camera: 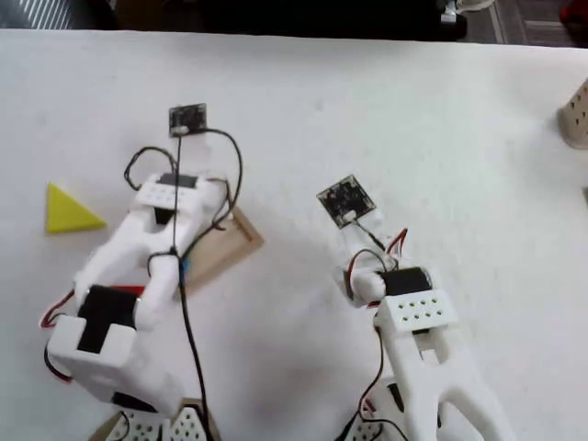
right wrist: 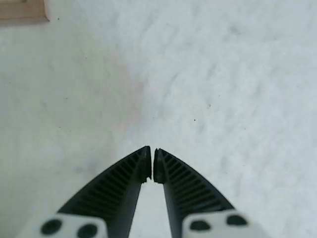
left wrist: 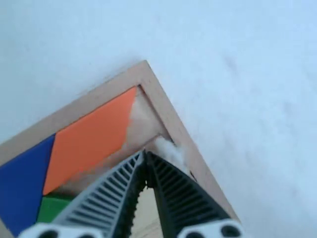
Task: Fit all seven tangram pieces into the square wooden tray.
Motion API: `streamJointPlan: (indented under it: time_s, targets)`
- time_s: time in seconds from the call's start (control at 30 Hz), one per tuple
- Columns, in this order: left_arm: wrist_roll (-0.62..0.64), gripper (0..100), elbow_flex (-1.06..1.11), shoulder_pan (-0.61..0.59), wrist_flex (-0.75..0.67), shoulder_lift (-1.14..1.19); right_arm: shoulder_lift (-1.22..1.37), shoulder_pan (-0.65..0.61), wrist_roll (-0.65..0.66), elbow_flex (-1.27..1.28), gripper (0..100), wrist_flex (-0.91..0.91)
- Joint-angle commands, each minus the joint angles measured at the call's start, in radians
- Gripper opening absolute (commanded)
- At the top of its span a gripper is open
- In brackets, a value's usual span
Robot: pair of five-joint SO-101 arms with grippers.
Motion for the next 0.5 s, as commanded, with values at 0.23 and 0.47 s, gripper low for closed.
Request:
streamJointPlan:
  time_s: [0.23,0.47]
  targets:
    - [0.003,2,0.006,0.05,0.091,-0.01,-0.01,-0.002,0.002,-0.006,1.8,-0.015]
    - [-0.239,2,0.014,0.058,0.166,-0.045,-0.01,-0.002,0.002,-0.006,1.8,-0.015]
